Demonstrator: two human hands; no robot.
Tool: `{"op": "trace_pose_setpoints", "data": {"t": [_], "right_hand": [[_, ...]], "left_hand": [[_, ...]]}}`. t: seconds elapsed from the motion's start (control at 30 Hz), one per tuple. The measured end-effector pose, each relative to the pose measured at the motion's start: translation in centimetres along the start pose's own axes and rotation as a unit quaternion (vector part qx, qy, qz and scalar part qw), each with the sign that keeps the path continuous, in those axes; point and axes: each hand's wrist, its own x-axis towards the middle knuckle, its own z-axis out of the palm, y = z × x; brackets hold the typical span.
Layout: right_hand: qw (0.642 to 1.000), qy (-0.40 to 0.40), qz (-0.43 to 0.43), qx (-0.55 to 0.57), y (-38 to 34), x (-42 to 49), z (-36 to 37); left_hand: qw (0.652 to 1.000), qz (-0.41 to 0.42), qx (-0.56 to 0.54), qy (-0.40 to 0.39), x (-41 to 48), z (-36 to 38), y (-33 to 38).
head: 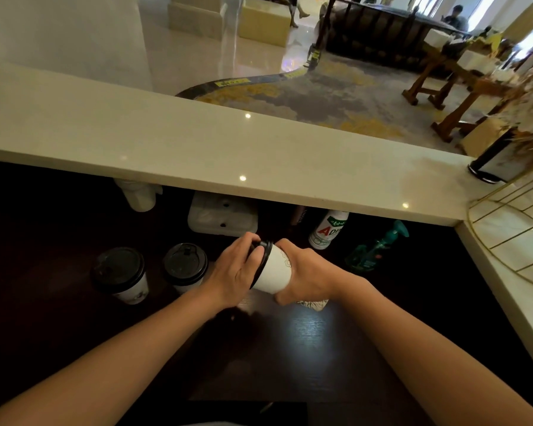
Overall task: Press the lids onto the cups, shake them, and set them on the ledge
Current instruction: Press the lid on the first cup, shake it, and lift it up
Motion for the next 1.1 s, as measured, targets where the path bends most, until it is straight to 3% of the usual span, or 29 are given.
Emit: {"op": "trace_pose_setpoints", "data": {"t": [0.17, 0.3, 0.37, 0.43, 0.53, 0.6, 0.67, 0.73, 0.8, 0.87, 0.93, 1.0, 1.1], "right_hand": [[0.997, 0.030, -0.003, -0.077, -1.0, -0.2, -0.1], [0.985, 0.044, -0.013, -0.169, -1.6, -0.4, -0.4], [0.976, 0.046, -0.019, -0.213, -1.8, -0.3, -0.4], [0.966, 0.048, -0.026, -0.254, -1.9, -0.2, -0.4], [0.950, 0.059, -0.040, -0.305, -2.0, 0.0, -0.2], [0.945, 0.077, -0.038, -0.317, -1.8, 0.1, 0.0], [0.954, 0.096, -0.017, -0.283, -1.3, 0.0, -0.5], [0.980, 0.111, 0.019, -0.162, -0.3, -0.3, -1.2], [0.992, 0.120, 0.042, -0.007, 0.6, -0.9, -1.7], [0.986, 0.131, 0.059, 0.090, 1.2, -1.4, -1.9], [0.984, 0.135, 0.063, 0.101, 1.5, -2.0, -2.5], [0.991, 0.120, 0.051, 0.034, 1.5, -2.5, -3.6], [0.976, 0.074, 0.040, -0.199, 0.9, -3.5, -5.9]], "left_hand": [[1.000, -0.028, 0.008, -0.006, 0.6, -0.4, 0.7], [0.984, -0.164, 0.048, -0.051, 1.7, -0.4, 1.2], [0.954, -0.287, 0.024, -0.079, 2.3, -0.4, 2.0], [0.910, -0.391, -0.067, -0.122, 2.9, -0.6, 2.9], [0.866, -0.452, -0.144, -0.160, 3.3, -1.3, 3.9], [0.880, -0.434, -0.123, -0.147, 3.3, -0.9, 3.9], [0.928, -0.355, -0.096, -0.065, 2.7, -0.1, 3.2], [0.971, -0.226, -0.068, 0.044, 1.1, 0.7, 2.1], [0.992, -0.117, 0.020, 0.035, -1.0, 1.5, -0.2], [0.974, -0.106, 0.177, -0.089, -3.2, 2.5, -3.2], [0.925, -0.117, 0.310, -0.184, -5.0, 3.6, -6.4], [0.879, -0.126, 0.379, -0.259, -6.4, 4.3, -8.9], [0.838, -0.127, 0.418, -0.326, -7.8, 4.5, -11.0]]}}
